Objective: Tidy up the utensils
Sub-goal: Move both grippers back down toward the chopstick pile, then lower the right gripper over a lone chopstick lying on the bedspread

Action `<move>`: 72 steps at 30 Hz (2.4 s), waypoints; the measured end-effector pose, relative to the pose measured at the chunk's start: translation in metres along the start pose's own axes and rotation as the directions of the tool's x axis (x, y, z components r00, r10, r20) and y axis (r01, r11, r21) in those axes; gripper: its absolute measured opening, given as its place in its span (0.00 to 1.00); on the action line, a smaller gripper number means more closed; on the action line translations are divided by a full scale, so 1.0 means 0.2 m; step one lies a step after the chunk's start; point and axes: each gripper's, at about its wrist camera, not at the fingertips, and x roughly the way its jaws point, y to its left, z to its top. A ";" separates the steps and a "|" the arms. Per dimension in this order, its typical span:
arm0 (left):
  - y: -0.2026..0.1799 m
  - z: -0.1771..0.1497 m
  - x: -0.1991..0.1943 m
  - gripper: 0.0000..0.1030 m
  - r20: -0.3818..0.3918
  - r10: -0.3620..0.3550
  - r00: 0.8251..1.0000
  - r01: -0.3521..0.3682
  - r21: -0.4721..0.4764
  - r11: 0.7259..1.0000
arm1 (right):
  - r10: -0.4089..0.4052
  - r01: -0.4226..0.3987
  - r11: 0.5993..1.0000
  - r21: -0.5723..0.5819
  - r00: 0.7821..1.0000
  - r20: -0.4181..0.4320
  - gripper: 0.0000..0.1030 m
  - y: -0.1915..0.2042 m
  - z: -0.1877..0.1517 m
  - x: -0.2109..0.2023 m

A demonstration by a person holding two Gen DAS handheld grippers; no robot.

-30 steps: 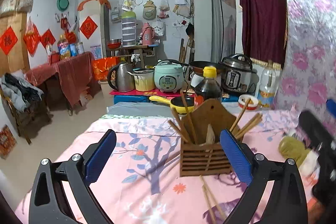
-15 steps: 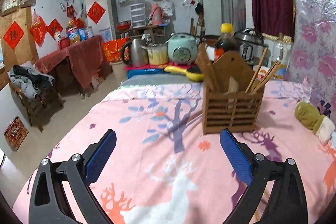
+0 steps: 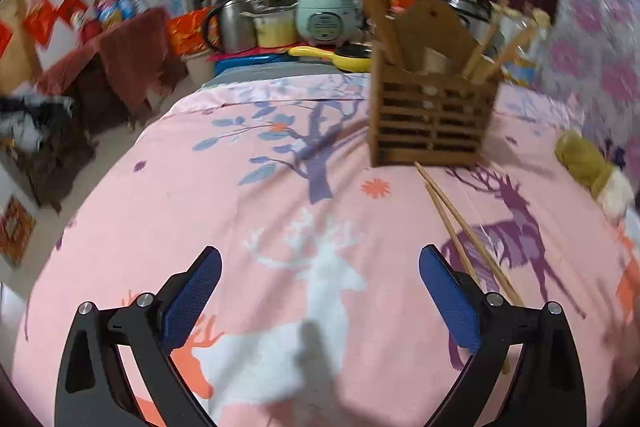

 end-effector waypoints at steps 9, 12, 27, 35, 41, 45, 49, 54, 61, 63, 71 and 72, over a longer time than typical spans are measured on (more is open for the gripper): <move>-0.34 -0.15 0.05 0.94 -0.060 -0.055 0.997 0.069 0.271 0.960 | -0.004 0.004 0.999 0.043 1.000 -0.005 0.94 -0.05 0.01 0.02; -0.40 -0.18 0.04 0.94 -0.067 -0.084 0.994 0.101 0.319 0.943 | -0.009 0.009 0.999 0.041 1.000 -0.006 0.94 -0.05 0.02 0.01; -0.36 0.00 0.40 0.94 -0.173 0.042 0.984 -0.008 0.194 0.981 | -0.031 0.031 0.997 0.071 1.000 0.001 0.94 -0.09 0.03 0.02; -0.08 -0.02 0.42 0.94 -0.205 0.116 0.972 -0.103 0.072 0.992 | -0.046 0.046 0.998 0.042 0.999 -0.003 0.94 -0.07 0.02 0.04; 0.15 -0.06 0.38 0.92 -0.247 0.109 0.963 -0.122 -0.040 0.992 | -0.050 0.050 0.998 0.030 0.999 -0.013 0.94 -0.06 0.01 0.05; 0.20 -0.09 0.35 0.92 -0.259 0.068 0.964 -0.090 -0.074 0.993 | -0.053 0.053 0.999 0.007 0.998 -0.016 0.94 -0.03 0.00 0.06; 0.10 -0.11 0.32 0.92 -0.255 0.013 0.967 -0.016 -0.010 1.000 | -0.049 0.048 0.999 -0.014 0.999 -0.015 0.94 -0.01 -0.01 0.06; -0.06 -0.18 0.24 0.91 -0.260 -0.093 0.961 0.119 0.085 0.989 | -0.034 0.032 0.998 -0.055 0.999 -0.031 0.94 0.03 -0.03 0.08; -0.07 -0.20 0.23 0.91 -0.273 -0.139 0.952 0.164 0.068 0.984 | 0.048 -0.060 0.994 -0.095 0.991 -0.123 0.92 0.10 -0.08 0.15; 0.01 -0.18 0.25 0.91 -0.272 -0.132 0.953 0.142 0.017 0.990 | 0.077 -0.099 0.988 -0.122 0.982 -0.171 0.82 0.15 -0.12 0.19; 0.12 -0.12 0.22 0.92 -0.229 -0.067 0.971 0.062 -0.028 0.998 | 0.109 -0.194 0.949 -0.248 0.941 -0.319 0.44 0.33 -0.28 0.31; 0.12 -0.12 0.22 0.92 -0.220 -0.047 0.974 0.043 -0.022 0.999 | 0.114 -0.205 0.945 -0.256 0.937 -0.329 0.41 0.35 -0.30 0.31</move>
